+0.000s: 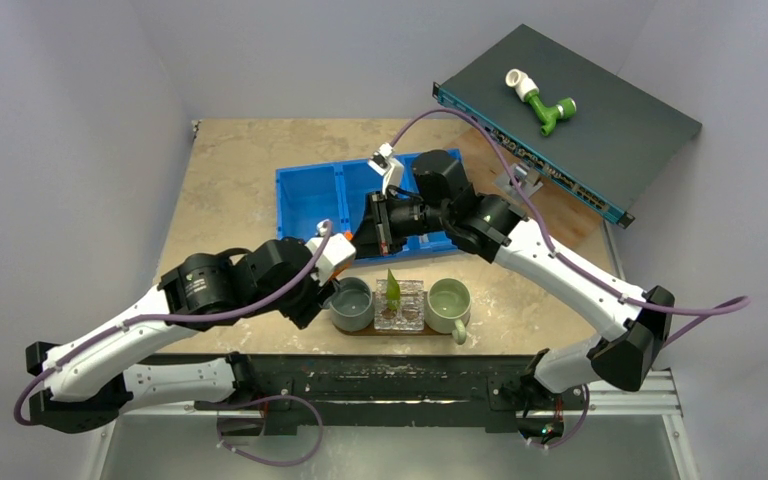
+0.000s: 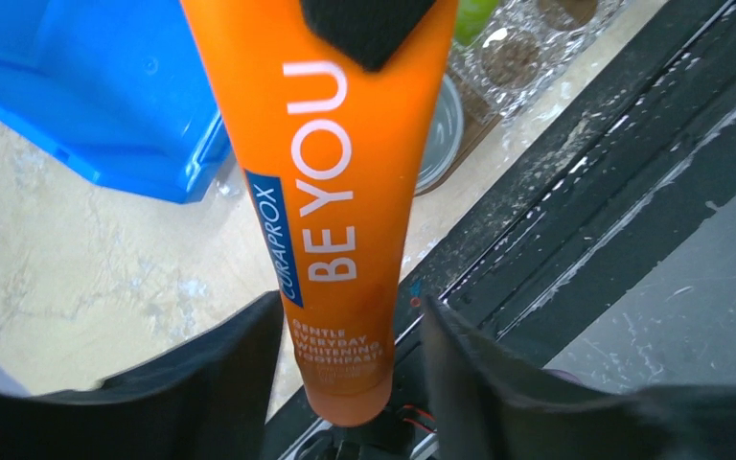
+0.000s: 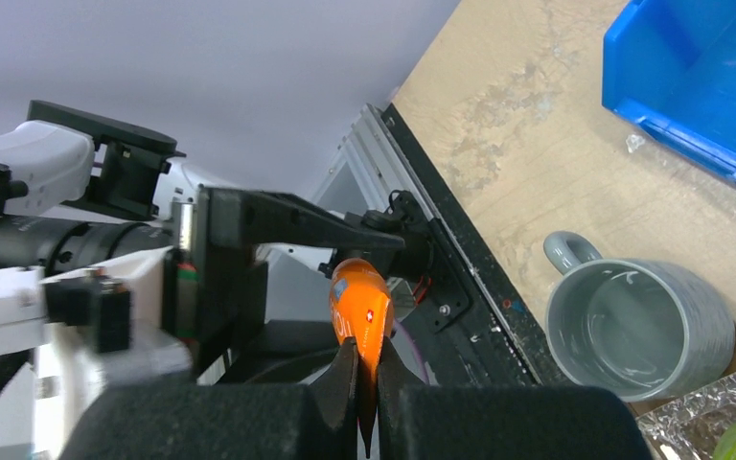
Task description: Prepare toiletry sets of a toothbrush and toothpaste on the tray
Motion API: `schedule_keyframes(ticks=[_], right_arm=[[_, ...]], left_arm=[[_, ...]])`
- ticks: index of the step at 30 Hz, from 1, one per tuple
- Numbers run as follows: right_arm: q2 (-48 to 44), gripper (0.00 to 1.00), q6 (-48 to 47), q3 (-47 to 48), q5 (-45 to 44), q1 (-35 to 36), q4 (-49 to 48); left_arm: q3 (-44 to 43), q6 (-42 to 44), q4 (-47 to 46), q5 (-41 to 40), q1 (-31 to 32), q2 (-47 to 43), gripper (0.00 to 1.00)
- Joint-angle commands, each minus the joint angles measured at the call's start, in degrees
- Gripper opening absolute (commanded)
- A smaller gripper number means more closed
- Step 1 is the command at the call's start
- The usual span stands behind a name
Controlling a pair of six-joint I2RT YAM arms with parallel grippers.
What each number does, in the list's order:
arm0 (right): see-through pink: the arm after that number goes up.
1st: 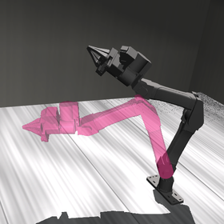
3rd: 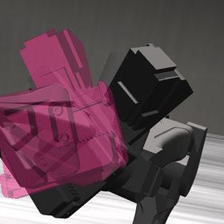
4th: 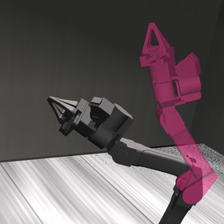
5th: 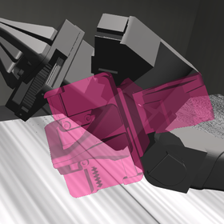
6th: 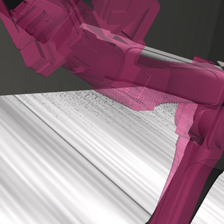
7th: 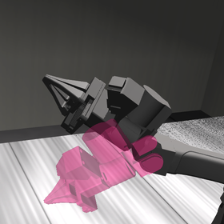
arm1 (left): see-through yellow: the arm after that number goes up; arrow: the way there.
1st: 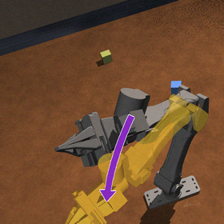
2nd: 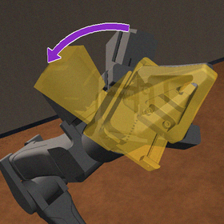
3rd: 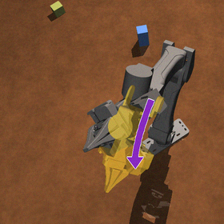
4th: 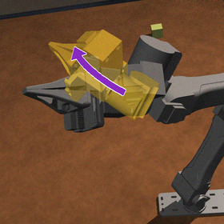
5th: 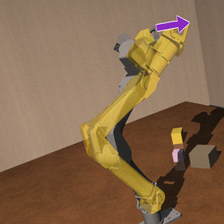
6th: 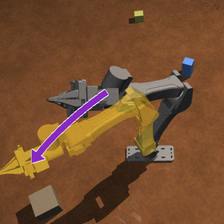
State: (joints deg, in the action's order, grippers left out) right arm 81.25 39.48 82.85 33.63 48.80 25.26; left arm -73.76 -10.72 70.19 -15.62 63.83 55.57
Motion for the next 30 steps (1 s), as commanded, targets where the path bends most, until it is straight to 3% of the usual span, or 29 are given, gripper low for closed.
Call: schedule_keyframes(ticks=[1,3,5,17,25,30], right_arm=[[-3.0,0.00,-1.0,-0.7,-1.1,0.2,-2.4],[-3.9,0.00,-1.4,-1.0,-1.9,0.2,-1.9],[-4.9,0.00,-1.9,-1.3,-2.9,0.2,-1.3],[-10.0,0.00,-9.3,3.2,-15.6,0.2,12.5],[-12.3,0.00,-16.7,12.0,-30.1,0.8,26.5],[-11.2,0.00,-19.5,17.9,-41.2,2.0,35.0]], left_arm=[[0.1,0.5,-5.2,2.8,0.3,-2.8,0.71],[0.0,0.3,-6.1,3.9,0.3,-2.9,0.90],[-0.5,-0.1,-6.4,4.8,0.3,-2.5,0.95],[-2.2,-1.9,-11.9,9.4,-0.6,-1.1,0.99],[-3.1,-2.9,-13.8,18.4,-9.5,-1.2,0.99],[-3.2,-4.2,-14.0,18.2,-13.5,-1.9,0.99]])
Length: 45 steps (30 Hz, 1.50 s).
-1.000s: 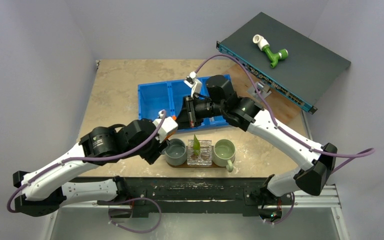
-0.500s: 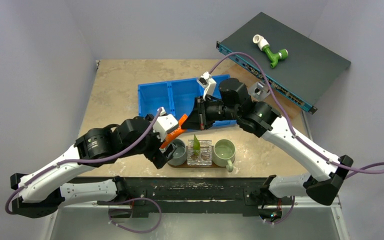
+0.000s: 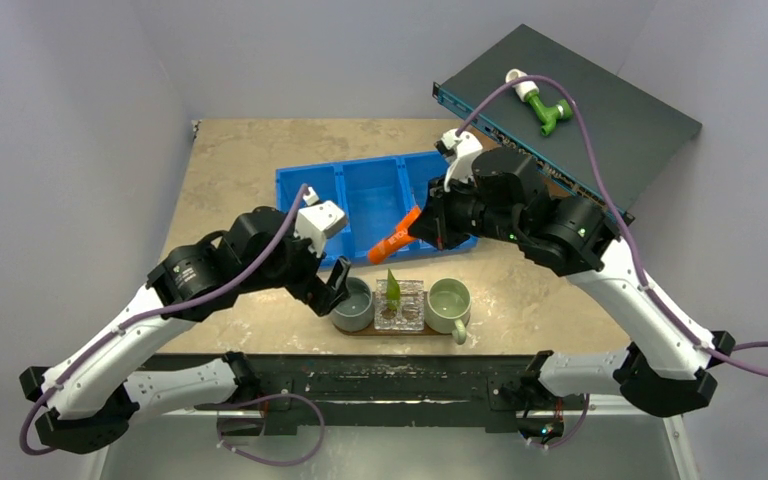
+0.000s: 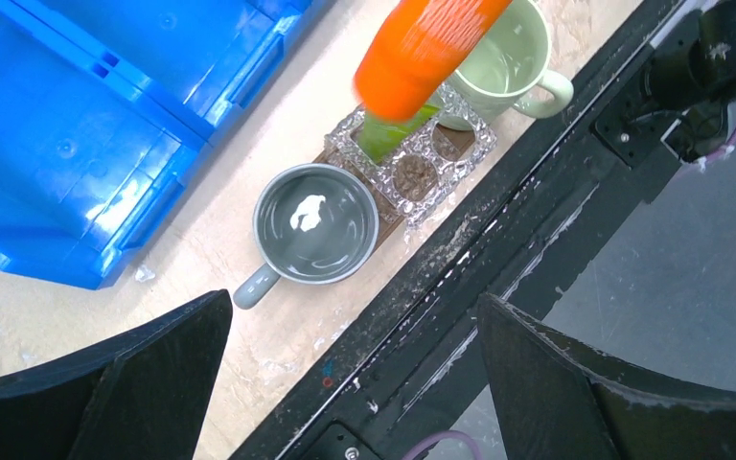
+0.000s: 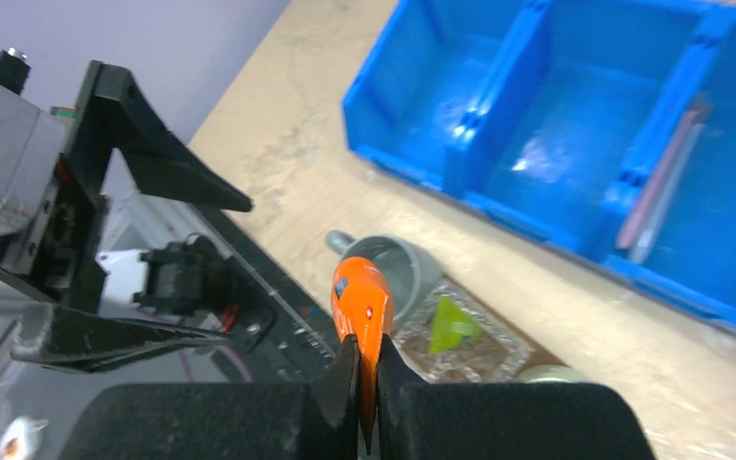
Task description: Prepare toiletry sets of a toothbrush and toothpaste on the tray
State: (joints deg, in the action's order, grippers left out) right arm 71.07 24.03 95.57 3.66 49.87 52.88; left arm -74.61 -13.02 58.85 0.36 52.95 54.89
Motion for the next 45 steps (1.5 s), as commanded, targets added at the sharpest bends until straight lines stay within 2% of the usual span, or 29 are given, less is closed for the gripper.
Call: schedule_keyframes(ticks=[1,6,10,22,31,45], right_arm=[[-0.9,0.00,-4.4,5.9,-12.5,1.1,8.3],[-0.1,0.00,-5.6,9.0,-17.6,2.4,12.6],[1.3,0.00,-5.2,10.4,-23.5,6.0,16.0],[4.7,0.00,-1.3,3.6,-30.0,15.6,15.5],[5.5,0.00,-0.5,-4.4,-28.9,16.0,9.4],[8.3,0.00,0.0,-7.8,-28.7,16.0,6.2]], left_arm=[[-2.4,-2.2,-2.5,2.1,-3.7,-1.3,0.99],[-1.8,-4.2,-1.6,3.2,-11.1,-1.9,0.98],[-0.5,-5.6,-1.6,4.5,-17.6,-3.5,0.98],[8.0,-10.8,-2.8,9.5,-38.3,-7.0,0.98],[12.1,-10.8,-5.6,10.8,-39.8,-8.5,0.98],[13.7,-9.9,-6.8,11.4,-39.8,-9.5,0.97]])
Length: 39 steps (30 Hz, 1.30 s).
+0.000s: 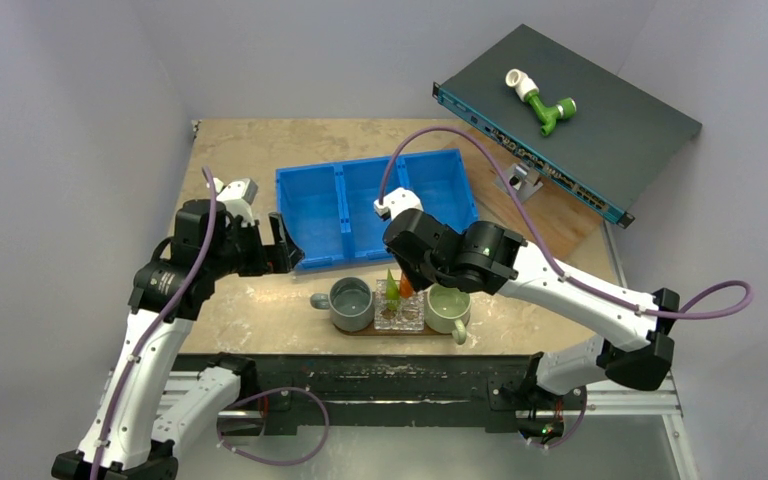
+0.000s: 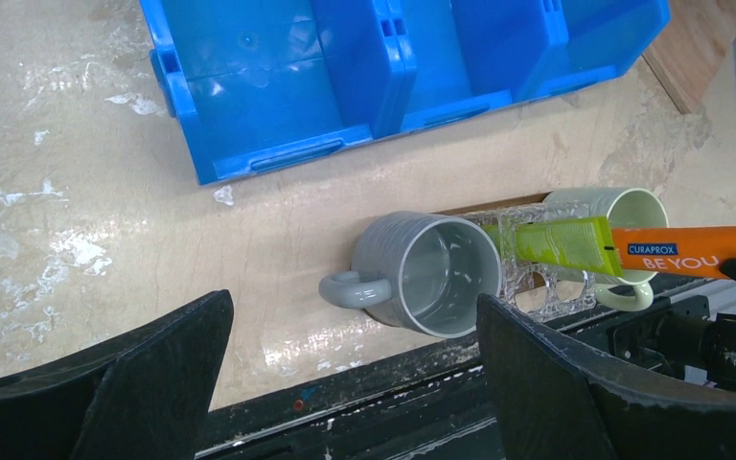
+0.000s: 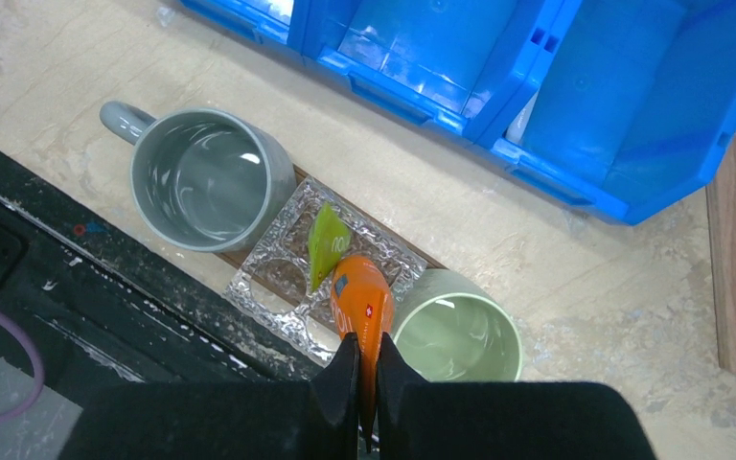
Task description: Prepare toiletry sets of a toothbrush and toothpaste on the tray
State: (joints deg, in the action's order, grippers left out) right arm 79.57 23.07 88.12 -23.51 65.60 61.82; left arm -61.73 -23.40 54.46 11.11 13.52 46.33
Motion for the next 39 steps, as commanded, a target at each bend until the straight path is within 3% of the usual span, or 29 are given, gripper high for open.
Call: schedule_keyframes(ticks=[1,39], right_arm=[[0.0,0.00,0.9,-0.4,-1.4,0.2,-2.7],[-0.6,0.00,2.0,-15.7,-2.9,-1.8,-15.2]], left_arm=[[1.0,0.5,-2.5,0.5,-0.3,-1.1,0.97],[1.0,0.2,-2.8,1.3,-0.3,-0.2,0.96]])
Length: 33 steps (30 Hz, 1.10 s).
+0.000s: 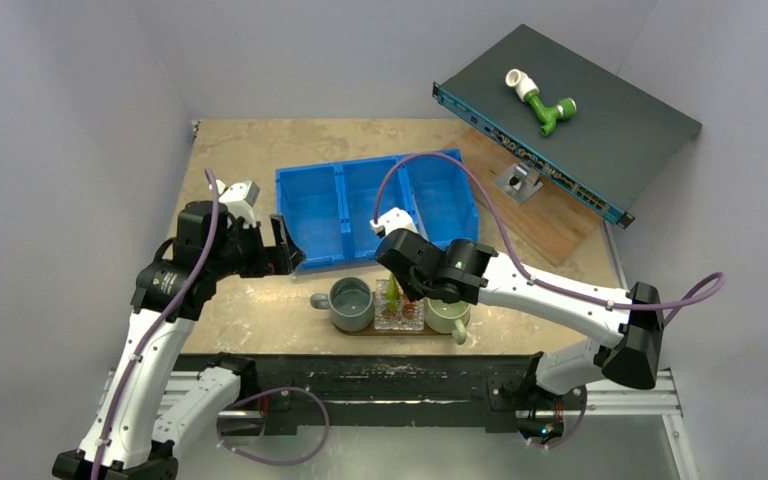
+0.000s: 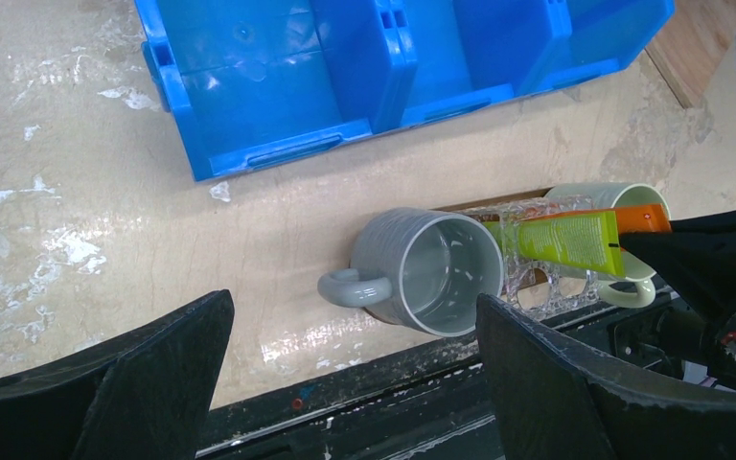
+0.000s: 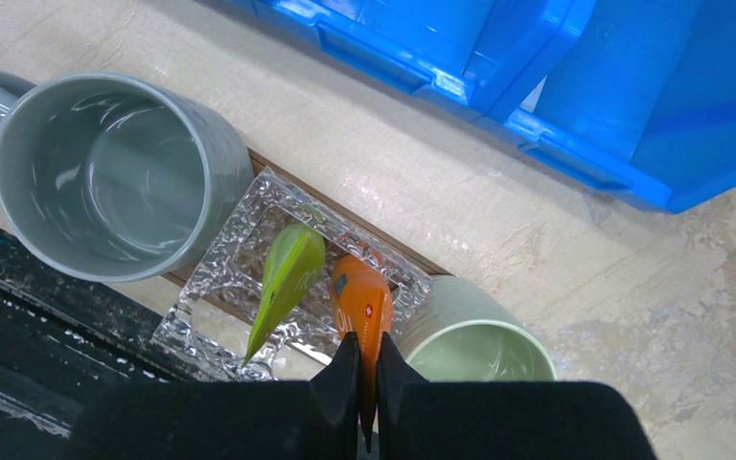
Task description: Prepare toiletry sets of a toothbrush and toothpaste on the tray
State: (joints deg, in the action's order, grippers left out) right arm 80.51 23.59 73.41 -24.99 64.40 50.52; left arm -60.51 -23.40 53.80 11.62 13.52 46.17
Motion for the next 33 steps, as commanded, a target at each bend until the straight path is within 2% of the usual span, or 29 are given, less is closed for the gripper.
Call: schedule_keyframes(ticks=[1,11,16,21,27,33], right_arm=[[-1.5,0.00,1.6,-1.2,-1.3,-0.7,-4.1],[-1.5,0.02,2.7,-3.0,-0.3,-1.4,-4.8],[-2.4,0.18,2.9,-2.3,0.1,-1.4,-4.2],[-3.6,0.30,2.7,1.3,-1.0,-1.4,-1.8],[-4.2,0.36,1.9,6.8,-3.7,-2.3,0.4],[-3.9,0.39,-1.5,9.6,-1.7,-9.6,-0.9]], left_arm=[[-0.1,0.3,-2.2,0.8,-0.3,0.0,0.97],[0.0,0.3,-2.5,1.3,-0.3,0.4,0.97],[0.0,0.3,-2.7,1.6,-0.3,0.9,0.97],[-0.1,0.3,-2.8,1.7,-0.3,1.2,0.97],[0.0,0.4,-2.8,1.8,-0.3,1.6,0.97],[0.1,0.8,-2.7,1.7,-0.3,1.9,0.97]])
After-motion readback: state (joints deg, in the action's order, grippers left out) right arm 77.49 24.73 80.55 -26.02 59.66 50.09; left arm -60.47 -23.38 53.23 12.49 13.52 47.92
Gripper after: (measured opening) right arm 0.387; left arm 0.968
